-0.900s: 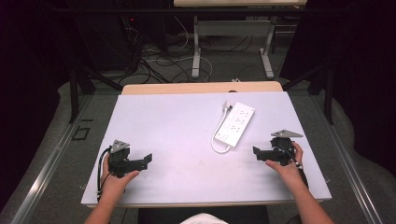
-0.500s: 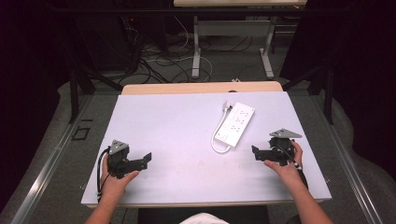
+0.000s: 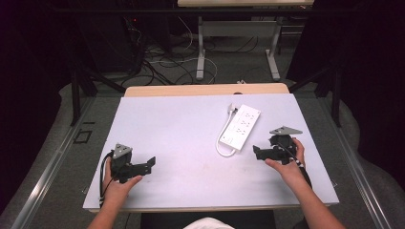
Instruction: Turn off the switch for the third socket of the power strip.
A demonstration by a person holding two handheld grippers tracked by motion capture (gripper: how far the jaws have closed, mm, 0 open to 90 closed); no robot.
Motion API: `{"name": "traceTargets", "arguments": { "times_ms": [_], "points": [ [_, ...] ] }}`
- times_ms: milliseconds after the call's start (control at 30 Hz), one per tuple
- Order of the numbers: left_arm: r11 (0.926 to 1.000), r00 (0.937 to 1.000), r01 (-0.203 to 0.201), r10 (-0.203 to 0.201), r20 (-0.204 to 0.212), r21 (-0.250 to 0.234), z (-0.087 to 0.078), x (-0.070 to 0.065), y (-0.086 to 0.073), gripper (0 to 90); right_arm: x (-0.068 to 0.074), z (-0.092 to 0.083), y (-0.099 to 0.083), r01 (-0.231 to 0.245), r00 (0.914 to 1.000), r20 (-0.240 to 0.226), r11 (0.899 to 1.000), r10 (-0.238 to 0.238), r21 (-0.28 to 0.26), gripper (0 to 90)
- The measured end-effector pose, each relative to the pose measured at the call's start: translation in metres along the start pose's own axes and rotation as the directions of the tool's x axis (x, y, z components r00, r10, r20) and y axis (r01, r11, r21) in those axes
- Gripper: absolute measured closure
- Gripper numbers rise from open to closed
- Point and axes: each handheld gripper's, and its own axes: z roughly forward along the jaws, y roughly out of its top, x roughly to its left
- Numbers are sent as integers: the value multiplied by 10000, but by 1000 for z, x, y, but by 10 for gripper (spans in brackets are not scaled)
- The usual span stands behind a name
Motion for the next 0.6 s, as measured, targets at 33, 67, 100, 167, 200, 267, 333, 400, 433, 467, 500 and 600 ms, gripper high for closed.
{"name": "traceTargets", "arguments": {
  "times_ms": [33, 67, 100, 167, 200, 267, 333, 400, 433, 467, 500, 600],
  "points": [
    [10000, 10000, -10, 10, -9, 39, 0, 0, 0, 5, 0, 1, 2, -8, 10000, -55, 10000, 8, 21, 23],
    [10000, 10000, -8, 8, -19, 32, 0, 0, 0, 5, 1, 2, 5, -16, 9999, -119, 10000, 17, 67, 29],
    [10000, 10000, -28, 28, -38, 42, 0, 0, 0, 5, 1, 2, 7, 57, 9999, -112, 9999, -56, 90, 33],
    [10000, 10000, -41, 41, -40, 30, 1, -1, 0, 5, 3, 2, 17, 250, 9994, -238, 9996, -247, 114, 49],
    [10000, 10000, -40, 40, -45, 32, 1, -1, 0, 5, 3, 2, 20, 301, 9992, -261, 9995, -298, 109, 55],
    [10000, 10000, -19, 19, -17, 37, 0, -1, 0, 5, 3, 1, 23, 278, 9992, -295, 9995, -273, 152, 62],
    [10000, 10000, -20, 20, -11, 14, 0, -1, 0, 5, 3, 1, 30, 319, 9988, -368, 9993, -313, 172, 65],
    [10000, 10000, -17, 17, -19, 6, 0, -1, 0, 5, 1, 1, 38, 361, 9983, -469, 9991, -351, 215, 77],
    [10000, 10000, -15, 15, -40, 9, 0, -1, -1, 5, 0, 1, 41, 351, 9984, -455, 9991, -340, 241, 85],
    [10000, 10000, -15, 15, -31, -29, 0, -1, -1, 5, 0, 1, 41, 351, 9984, -455, 9991, -340, 241, 85],
    [10000, 10000, -51, 51, -16, -20, 0, -1, -1, 5, 0, 1, 42, 329, 9983, -494, 9991, -316, 265, 90],
    [10000, 10000, -83, 83, -24, 0, 0, -1, 0, 5, -2, 1, 50, 451, 9977, -530, 9983, -431, 366, 110]
  ]
}}
